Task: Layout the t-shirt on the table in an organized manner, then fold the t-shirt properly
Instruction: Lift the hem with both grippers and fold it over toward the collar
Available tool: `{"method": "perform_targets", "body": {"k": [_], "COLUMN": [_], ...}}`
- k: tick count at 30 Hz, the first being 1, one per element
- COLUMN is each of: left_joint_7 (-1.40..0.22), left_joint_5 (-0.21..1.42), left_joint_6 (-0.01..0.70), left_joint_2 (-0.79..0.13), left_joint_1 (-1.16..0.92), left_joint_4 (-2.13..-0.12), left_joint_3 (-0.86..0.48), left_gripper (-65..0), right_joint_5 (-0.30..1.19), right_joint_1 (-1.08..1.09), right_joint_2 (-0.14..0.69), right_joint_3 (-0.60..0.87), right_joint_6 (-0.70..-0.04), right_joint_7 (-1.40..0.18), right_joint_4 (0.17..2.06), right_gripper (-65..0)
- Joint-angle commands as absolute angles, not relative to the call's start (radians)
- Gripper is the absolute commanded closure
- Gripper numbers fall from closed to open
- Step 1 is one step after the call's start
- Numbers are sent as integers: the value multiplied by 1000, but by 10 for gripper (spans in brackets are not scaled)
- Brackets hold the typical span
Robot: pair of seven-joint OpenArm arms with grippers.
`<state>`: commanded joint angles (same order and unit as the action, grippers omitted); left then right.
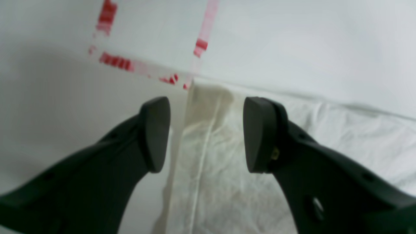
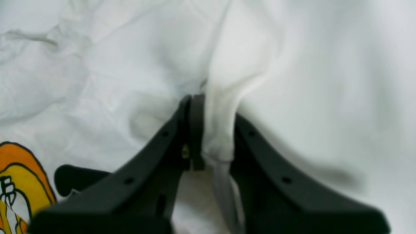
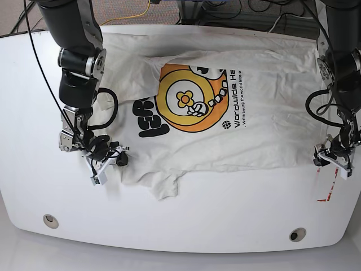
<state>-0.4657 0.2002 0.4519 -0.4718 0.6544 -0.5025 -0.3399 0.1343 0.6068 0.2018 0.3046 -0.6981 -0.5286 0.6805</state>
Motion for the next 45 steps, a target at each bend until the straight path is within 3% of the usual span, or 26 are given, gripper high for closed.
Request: {"method": "perform_targets", "body": {"k": [26, 28, 30, 33, 40, 45], "left_joint_7": [-464, -466, -466, -466, -466, -466], "left_joint_5": [200, 200, 200, 200, 202, 203], "left_joint_6": [450, 450, 450, 452, 455, 455], "left_joint_2": [-443, -443, -441, -440, -424, -423], "left_joint_1": [581, 578, 576, 576, 576, 584], "left_joint_4": [-501, -501, -501, -501, -512, -513], "left_joint_3": [-278, -278, -278, -278, -278, -278], "left_gripper": [-324, -278, -171, -71, -8, -4], "right_joint_5": [139, 139, 139, 139, 139, 139], "right_joint_1": [576, 575, 575, 573, 573, 573], "right_joint_2": [205, 206, 206, 208, 209, 209], "right_joint_3": [306, 306, 306, 306, 306, 306], "right_joint_6": [-698, -698, -698, -698, -698, -698], "right_joint_7": [-529, -529, -529, -529, -529, -530], "right_joint_4": [682, 682, 682, 682, 682, 684], "right_gripper": [-38, -38, -36, -36, -24, 0]}}
